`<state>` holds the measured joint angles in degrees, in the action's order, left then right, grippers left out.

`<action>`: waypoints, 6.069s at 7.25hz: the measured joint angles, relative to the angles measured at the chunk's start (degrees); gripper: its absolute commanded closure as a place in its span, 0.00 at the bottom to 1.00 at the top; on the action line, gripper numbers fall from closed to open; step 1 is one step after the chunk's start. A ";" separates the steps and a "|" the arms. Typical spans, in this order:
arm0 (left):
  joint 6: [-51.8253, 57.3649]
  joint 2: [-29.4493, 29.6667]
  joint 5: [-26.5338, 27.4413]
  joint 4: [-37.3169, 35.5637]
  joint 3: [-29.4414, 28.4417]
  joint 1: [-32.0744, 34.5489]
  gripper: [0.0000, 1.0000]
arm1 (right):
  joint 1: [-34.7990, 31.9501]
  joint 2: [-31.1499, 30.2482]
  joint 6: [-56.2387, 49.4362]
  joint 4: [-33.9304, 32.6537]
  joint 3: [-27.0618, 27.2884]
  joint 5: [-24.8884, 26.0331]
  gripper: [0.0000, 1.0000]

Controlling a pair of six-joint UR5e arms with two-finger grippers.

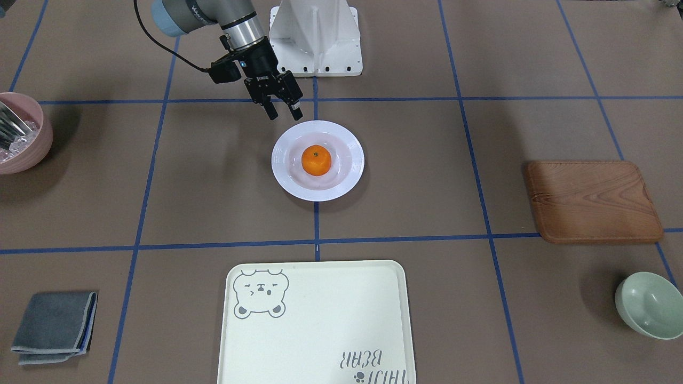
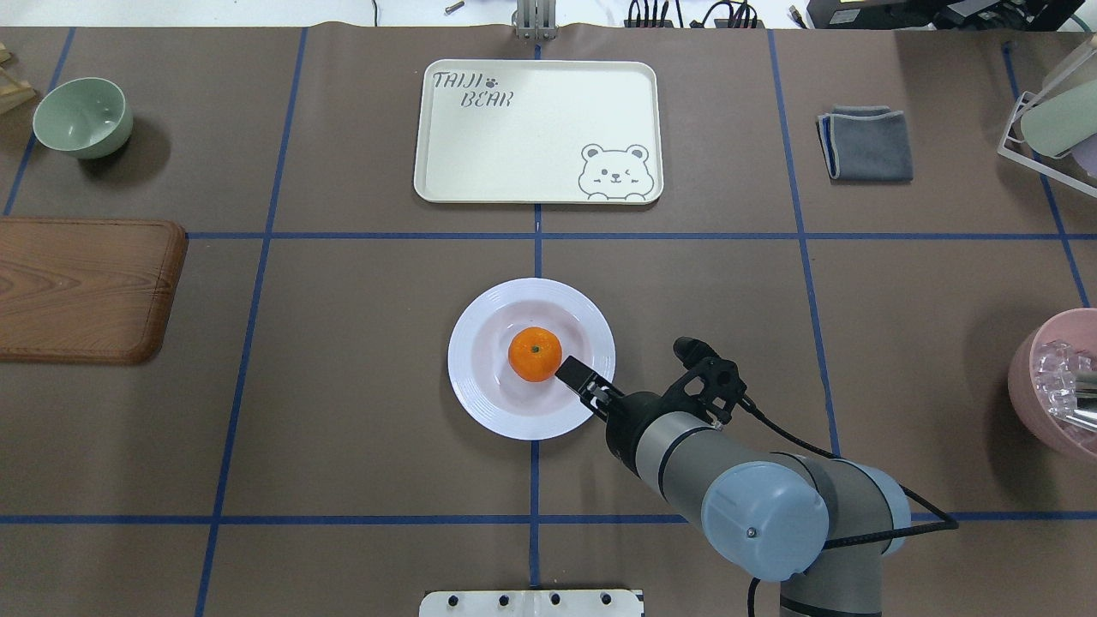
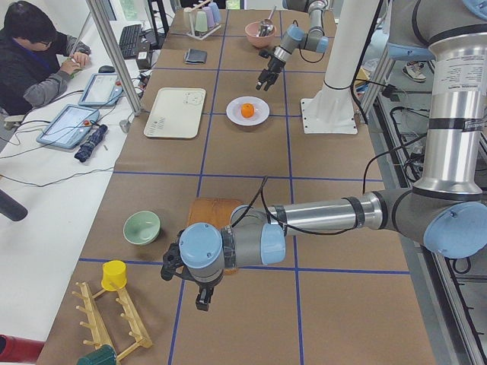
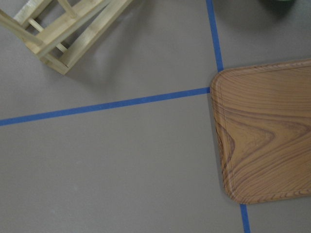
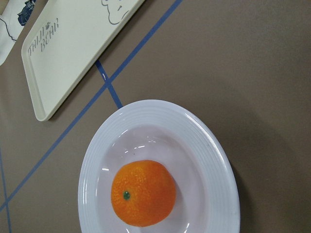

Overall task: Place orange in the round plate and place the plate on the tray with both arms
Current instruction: 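Grasp the rim of the white plate nearest the right gripper, then lift the plate with the right gripper and carry it onto the cream tray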

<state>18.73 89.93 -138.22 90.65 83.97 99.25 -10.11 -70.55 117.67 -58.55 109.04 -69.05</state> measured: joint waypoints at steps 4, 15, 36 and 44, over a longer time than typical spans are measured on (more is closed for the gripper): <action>0.10 -1.50 -0.30 0.62 -0.32 0.14 0.02 | 0.58 0.11 -0.17 1.46 -4.47 0.43 0.31; 0.35 -1.70 -0.12 0.67 -0.47 0.16 0.02 | 0.87 3.37 0.16 1.56 -8.76 2.03 0.43; 0.16 -1.60 -0.32 0.67 0.07 0.15 0.02 | -9.48 6.58 9.85 15.24 -5.59 2.00 1.00; 0.17 -1.55 -0.53 0.67 0.22 0.11 0.02 | -19.63 31.62 27.43 5.98 -43.56 11.81 1.00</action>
<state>18.90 88.39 -138.75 91.32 84.19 99.36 -29.75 -38.94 145.10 -52.56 65.48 -57.24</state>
